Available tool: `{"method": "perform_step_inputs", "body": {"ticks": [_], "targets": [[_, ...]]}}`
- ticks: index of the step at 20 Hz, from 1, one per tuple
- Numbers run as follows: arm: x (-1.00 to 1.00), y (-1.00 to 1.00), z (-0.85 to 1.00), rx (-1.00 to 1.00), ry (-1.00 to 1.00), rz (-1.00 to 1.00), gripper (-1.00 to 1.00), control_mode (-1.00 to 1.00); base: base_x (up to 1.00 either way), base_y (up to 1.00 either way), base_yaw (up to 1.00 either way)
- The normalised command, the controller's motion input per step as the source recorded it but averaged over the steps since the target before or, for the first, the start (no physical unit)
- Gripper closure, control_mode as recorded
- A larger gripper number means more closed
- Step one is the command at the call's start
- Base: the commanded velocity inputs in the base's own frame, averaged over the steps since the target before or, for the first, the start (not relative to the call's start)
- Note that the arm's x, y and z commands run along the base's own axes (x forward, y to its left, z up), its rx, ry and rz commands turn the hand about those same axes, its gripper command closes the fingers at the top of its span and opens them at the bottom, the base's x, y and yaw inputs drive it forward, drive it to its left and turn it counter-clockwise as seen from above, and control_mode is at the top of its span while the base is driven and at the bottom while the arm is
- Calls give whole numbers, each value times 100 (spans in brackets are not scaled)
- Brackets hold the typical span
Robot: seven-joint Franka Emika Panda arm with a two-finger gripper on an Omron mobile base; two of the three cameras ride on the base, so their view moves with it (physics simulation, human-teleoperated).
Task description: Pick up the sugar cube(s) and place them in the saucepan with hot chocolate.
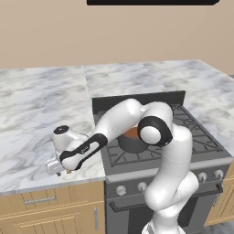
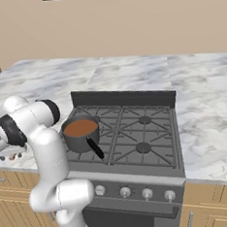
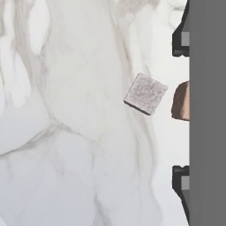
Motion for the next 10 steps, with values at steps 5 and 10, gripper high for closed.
{"method": "perform_step_inputs", "body": {"ticks": [5,10], "targets": [[0,0,-16,0,0,0,-100,-100,0,0,0],[0,0,-6,0,0,0,-100,-100,0,0,0]]}}
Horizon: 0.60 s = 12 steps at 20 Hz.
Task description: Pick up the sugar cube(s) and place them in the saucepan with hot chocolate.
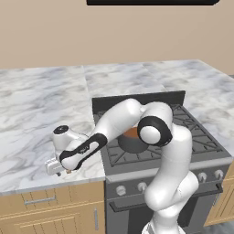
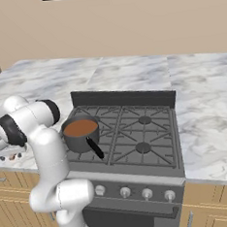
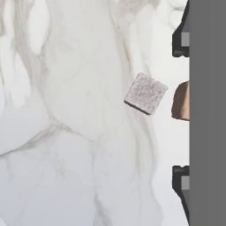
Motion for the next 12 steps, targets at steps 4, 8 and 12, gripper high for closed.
{"method": "perform_step_inputs", "body": {"ticks": [4,8,12], "targets": [[0,0,-8,0,0,0,100,-100,0,0,0],[0,0,-2,0,1,0,100,-100,0,0,0],[0,0,0,0,2,0,100,-100,0,0,0]]}}
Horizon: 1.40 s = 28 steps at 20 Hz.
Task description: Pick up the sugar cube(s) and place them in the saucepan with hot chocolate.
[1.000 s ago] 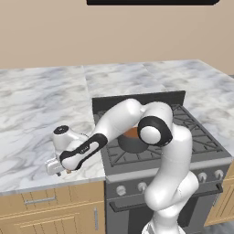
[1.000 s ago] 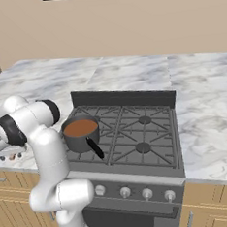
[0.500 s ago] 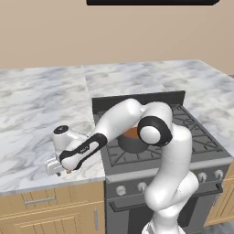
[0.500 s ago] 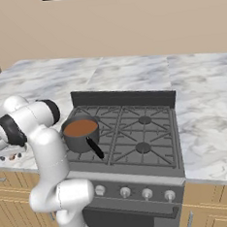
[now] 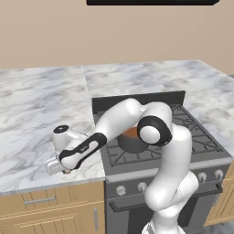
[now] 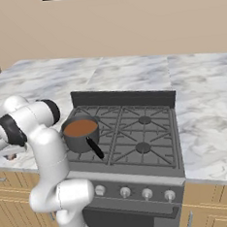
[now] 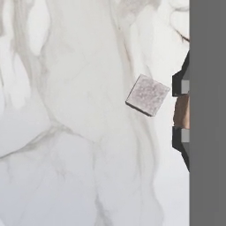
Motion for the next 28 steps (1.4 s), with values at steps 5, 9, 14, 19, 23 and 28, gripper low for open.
{"method": "perform_step_inputs", "body": {"ticks": [5,9,14,19,23,28], "targets": [[0,0,0,0,0,0,100,-100,0,0,0],[-15,-10,14,0,-2,-3,100,-100,0,0,0],[-50,-54,85,2,-20,-2,100,-100,0,0,0],[-48,-74,100,6,-20,-1,100,-100,0,0,0],[-14,-87,96,7,-15,-2,100,-100,0,0,0],[8,-98,72,6,-4,0,100,-100,0,0,0]]}}
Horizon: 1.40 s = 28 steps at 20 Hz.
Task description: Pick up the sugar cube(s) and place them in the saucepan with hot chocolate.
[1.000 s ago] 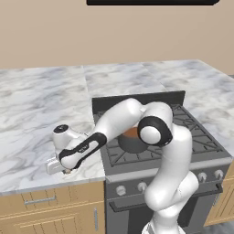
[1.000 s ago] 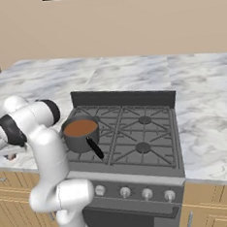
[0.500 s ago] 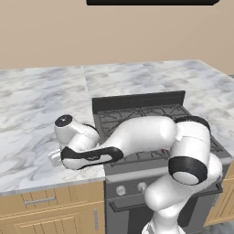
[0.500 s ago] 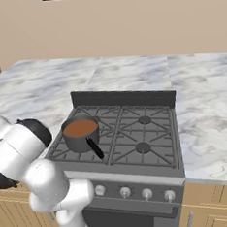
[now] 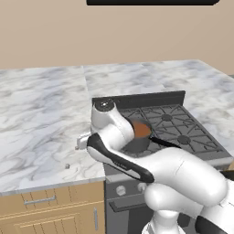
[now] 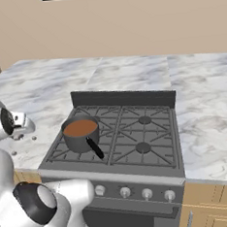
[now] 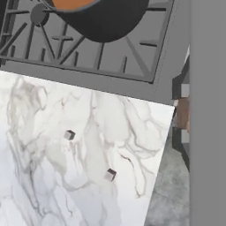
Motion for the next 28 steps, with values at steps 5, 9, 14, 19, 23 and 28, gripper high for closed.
{"method": "perform_step_inputs", "body": {"ticks": [5,9,14,19,23,28], "targets": [[58,-100,26,2,3,0,100,-100,0,0,0],[47,-91,8,0,8,0,100,-100,0,0,0],[32,-58,11,0,10,0,100,-100,0,0,0],[49,-33,1,0,13,-1,100,-100,0,0,0],[74,-8,-12,0,14,-3,100,-100,0,0,0],[70,0,-34,0,9,-2,100,-100,0,0,0]]}}
